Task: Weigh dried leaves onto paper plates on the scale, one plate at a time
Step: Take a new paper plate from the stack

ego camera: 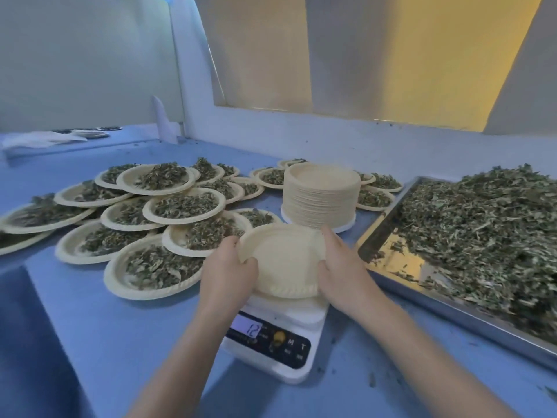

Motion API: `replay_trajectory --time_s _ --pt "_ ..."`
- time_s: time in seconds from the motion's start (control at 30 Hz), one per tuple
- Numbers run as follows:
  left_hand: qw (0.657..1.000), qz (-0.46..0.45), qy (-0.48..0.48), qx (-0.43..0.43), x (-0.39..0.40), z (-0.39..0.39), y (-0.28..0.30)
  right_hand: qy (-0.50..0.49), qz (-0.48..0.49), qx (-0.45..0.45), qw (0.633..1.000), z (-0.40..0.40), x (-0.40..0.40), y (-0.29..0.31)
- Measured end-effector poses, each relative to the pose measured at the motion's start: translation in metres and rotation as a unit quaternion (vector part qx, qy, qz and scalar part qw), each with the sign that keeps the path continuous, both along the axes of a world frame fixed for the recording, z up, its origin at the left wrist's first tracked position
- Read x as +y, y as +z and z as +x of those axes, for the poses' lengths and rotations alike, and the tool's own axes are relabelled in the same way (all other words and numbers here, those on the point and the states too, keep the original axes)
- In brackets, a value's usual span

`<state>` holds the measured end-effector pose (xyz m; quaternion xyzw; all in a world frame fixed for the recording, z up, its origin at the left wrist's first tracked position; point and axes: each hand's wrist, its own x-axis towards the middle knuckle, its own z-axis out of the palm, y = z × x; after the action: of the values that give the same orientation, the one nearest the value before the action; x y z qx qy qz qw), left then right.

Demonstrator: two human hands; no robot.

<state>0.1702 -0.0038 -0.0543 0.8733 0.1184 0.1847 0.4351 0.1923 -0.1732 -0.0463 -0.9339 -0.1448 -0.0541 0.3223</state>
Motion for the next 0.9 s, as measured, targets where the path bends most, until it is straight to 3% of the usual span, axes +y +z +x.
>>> replay_trajectory --time_s 0.13,0.47,0.9 --pt "1.000 -0.026 -0.003 0.008 0.005 -0.001 -0.013 0.000 -0.022 0.004 1.000 0.000 0.000 -0.007" --pt "0.982 -0.189 0.003 0.016 0.027 -0.007 -0.029 -0.051 0.047 -0.032 0.997 0.009 -0.008 -0.006" --pt "0.989 -0.146 0.021 0.000 0.023 -0.010 -0.029 -0.062 0.064 -0.028 0.996 0.011 -0.015 -0.007"
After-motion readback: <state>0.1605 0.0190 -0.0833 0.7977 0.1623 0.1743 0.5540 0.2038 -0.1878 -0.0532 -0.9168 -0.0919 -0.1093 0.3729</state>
